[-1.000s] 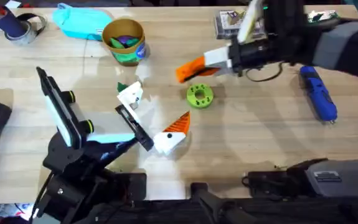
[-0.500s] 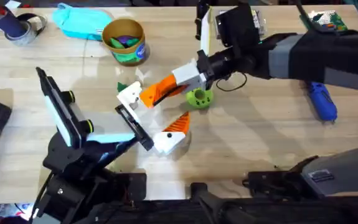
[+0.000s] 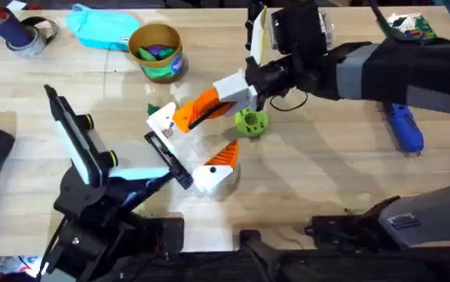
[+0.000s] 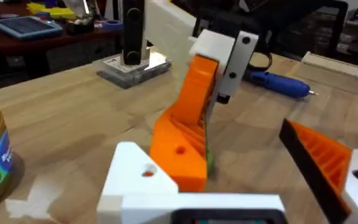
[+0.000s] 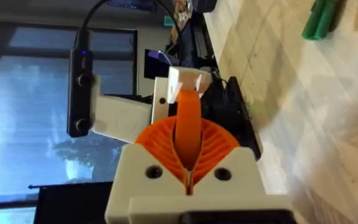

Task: Pick up the gripper from the table and insert it into the empty holder that is missing its gripper. Then pick up a screw, insert it into the mounting hole, and use the screwdriver to tighten it. Finally, clean up the table by picking up the vegetable and placing it into the bucket.

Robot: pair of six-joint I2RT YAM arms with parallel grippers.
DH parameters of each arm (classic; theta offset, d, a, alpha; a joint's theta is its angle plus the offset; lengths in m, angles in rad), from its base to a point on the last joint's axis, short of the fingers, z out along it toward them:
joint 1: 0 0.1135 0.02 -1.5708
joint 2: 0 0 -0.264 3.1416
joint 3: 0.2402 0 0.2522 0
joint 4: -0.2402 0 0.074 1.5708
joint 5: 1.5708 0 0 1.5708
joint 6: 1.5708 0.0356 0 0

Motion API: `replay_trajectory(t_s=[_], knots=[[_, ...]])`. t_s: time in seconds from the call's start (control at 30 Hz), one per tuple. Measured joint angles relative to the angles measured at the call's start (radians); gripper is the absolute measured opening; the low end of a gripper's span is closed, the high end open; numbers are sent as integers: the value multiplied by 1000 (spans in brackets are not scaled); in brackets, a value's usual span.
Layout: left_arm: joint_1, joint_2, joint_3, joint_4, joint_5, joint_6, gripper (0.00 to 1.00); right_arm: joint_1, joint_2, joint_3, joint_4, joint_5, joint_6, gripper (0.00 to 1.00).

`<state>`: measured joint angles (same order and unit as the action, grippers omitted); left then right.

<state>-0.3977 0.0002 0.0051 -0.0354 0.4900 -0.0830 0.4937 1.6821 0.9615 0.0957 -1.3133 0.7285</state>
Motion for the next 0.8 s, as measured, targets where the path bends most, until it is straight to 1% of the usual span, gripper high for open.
replay_trajectory(t_s=[0.17,0.27,0.37,0.57,0.8], knots=[[0,0,0,-8,-8,-2,992,5,4,0,5,19,32,11],[1,1,0,-11,-15,-11,992,8,28,1,31,14,62,11],[4,2,0,-12,-31,-24,992,15,66,5,111,0,106,11],[16,2,-1,-13,-86,-34,992,39,136,13,310,-7,240,11],[17,12,-1,-14,-114,-49,992,47,160,18,340,-3,325,11]])
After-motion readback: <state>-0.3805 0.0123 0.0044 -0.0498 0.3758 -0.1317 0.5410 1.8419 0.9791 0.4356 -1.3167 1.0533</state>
